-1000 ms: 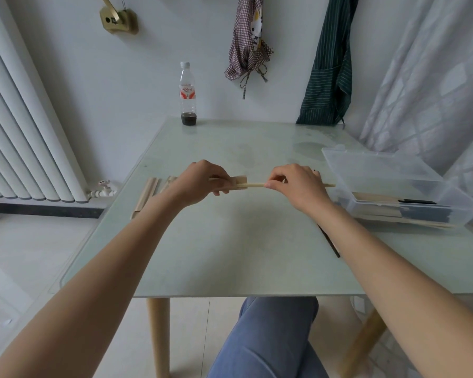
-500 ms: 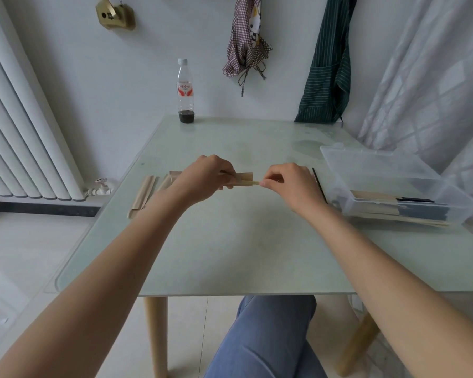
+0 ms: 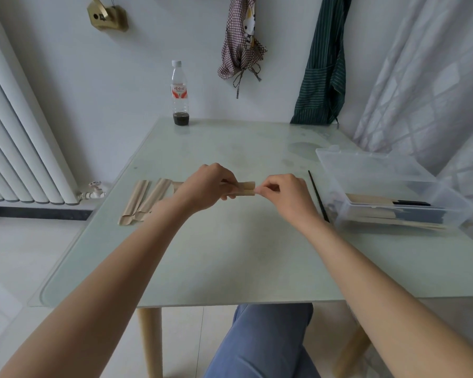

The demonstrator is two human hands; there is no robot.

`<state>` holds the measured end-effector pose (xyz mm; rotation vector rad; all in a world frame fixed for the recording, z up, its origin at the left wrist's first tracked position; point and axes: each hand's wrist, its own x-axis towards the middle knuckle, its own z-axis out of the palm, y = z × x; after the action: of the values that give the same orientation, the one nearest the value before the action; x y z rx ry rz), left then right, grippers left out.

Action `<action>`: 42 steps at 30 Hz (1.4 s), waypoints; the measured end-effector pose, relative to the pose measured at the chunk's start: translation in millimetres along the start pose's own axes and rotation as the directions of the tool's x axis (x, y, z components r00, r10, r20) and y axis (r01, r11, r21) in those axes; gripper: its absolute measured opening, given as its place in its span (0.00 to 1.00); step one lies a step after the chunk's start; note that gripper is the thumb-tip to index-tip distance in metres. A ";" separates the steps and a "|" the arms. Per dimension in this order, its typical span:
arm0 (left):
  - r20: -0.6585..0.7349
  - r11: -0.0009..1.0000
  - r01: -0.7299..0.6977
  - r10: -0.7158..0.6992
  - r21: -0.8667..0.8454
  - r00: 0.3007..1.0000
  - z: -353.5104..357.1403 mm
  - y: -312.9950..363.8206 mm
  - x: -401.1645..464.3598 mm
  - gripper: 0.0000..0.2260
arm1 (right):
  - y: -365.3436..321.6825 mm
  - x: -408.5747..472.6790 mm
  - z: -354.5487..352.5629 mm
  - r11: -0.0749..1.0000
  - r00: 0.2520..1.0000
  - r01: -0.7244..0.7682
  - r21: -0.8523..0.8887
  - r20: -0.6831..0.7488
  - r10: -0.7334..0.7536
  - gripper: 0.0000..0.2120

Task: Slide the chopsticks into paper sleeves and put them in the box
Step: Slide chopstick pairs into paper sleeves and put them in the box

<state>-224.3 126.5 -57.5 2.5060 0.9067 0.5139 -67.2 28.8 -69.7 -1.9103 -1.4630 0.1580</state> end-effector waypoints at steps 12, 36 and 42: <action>0.010 0.987 0.155 -0.156 0.030 0.988 21.9 -13.2 23.7 0.07 | 73.4 24.3 -4.3 0.819 0.927 -0.340 -0.462 -0.019 0.374 0.12; -0.138 0.970 0.235 -0.242 -0.065 0.960 4.7 -19.2 25.6 0.08 | 53.3 33.0 -5.8 0.760 0.855 -0.389 -0.521 0.103 0.508 0.11; -0.233 0.947 0.264 -0.303 -0.184 0.924 -8.8 -23.9 13.2 0.08 | 23.5 15.0 -4.2 0.987 0.966 -0.113 -0.117 0.221 0.137 0.07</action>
<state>-231.2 154.3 -59.5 2.1542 1.2570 0.7912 -41.2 37.7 -76.0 -2.1272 -1.5240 0.3790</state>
